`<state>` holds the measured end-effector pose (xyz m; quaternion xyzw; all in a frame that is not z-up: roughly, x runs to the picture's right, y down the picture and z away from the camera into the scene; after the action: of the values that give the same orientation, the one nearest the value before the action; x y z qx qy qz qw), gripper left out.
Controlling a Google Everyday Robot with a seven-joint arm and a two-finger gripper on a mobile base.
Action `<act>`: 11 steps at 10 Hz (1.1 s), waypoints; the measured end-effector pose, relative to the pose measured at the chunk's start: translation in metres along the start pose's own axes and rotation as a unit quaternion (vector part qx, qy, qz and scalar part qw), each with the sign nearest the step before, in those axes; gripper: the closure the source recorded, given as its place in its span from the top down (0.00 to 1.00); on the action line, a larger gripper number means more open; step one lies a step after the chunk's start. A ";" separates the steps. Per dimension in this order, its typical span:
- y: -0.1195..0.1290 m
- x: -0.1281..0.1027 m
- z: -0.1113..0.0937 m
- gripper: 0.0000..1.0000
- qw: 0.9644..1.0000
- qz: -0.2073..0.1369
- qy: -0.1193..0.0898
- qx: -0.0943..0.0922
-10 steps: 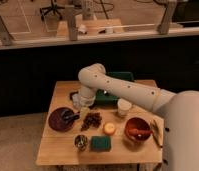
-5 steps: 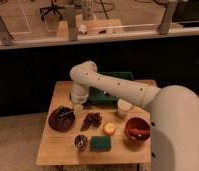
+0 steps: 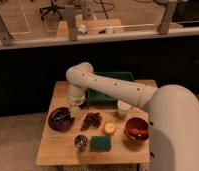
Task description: Wipe purple bowl with brush
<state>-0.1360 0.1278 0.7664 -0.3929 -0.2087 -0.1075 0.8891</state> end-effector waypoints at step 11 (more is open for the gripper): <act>0.005 0.040 -0.006 0.04 0.999 0.025 0.015 0.018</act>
<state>-0.0965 0.1256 0.7777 -0.3803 -0.1874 -0.0868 0.9015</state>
